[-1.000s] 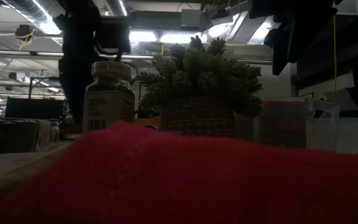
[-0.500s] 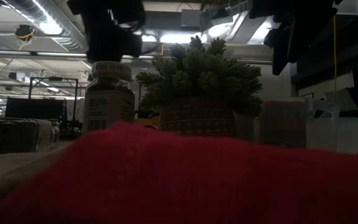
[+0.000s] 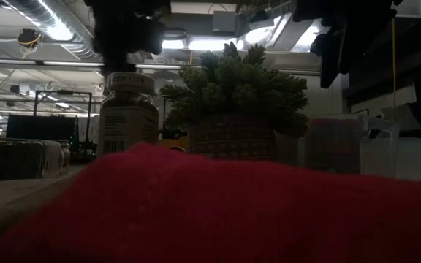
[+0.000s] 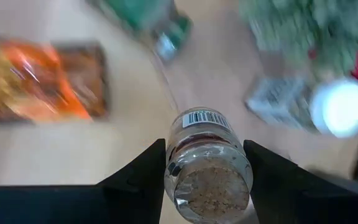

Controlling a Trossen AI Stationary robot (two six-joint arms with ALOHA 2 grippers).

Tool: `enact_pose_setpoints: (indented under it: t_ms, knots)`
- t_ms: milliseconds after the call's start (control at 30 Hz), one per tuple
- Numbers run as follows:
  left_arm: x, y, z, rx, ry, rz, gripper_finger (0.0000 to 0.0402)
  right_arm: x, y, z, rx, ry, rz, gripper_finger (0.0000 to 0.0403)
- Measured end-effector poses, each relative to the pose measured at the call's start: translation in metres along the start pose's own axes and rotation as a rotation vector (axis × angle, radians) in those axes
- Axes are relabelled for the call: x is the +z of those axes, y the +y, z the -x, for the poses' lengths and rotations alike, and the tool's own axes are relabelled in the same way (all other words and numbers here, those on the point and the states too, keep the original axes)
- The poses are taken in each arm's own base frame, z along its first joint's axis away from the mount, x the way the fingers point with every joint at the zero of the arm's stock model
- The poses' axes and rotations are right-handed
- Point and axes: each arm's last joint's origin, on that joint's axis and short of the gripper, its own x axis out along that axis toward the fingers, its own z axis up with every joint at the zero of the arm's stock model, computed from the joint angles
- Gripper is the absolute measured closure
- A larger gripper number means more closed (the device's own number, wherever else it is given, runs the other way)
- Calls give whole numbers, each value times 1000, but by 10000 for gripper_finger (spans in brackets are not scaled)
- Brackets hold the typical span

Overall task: Sort spices by type
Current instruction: Put the bottom brown seasoning bottle into the black bin

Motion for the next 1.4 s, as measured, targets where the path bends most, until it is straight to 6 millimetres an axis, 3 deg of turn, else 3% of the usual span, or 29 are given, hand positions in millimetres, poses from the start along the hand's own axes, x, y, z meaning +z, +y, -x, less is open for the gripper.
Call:
enact_pose_setpoints:
  t_ms: [300, 533, 933, 1200, 1400]
  knots:
    - [-41, -48, -4, -18, 296, 63, 232, 0, 0, 0, 0, 0, 0, 79]
    - [-67, -87, -9, -1, 351, 113, 231, 0, 0, 0, 0, 0, 0, 79]
    - [-105, -137, -15, 58, 250, 250, 231, 0, 0, 0, 0, 0, 0, 79]
    - [-118, -152, -17, 82, 146, 321, 231, 0, 0, 0, 0, 0, 0, 79]
    - [-121, -161, -36, 115, 169, 295, 231, 0, 0, 0, 0, -1, 1, 79]
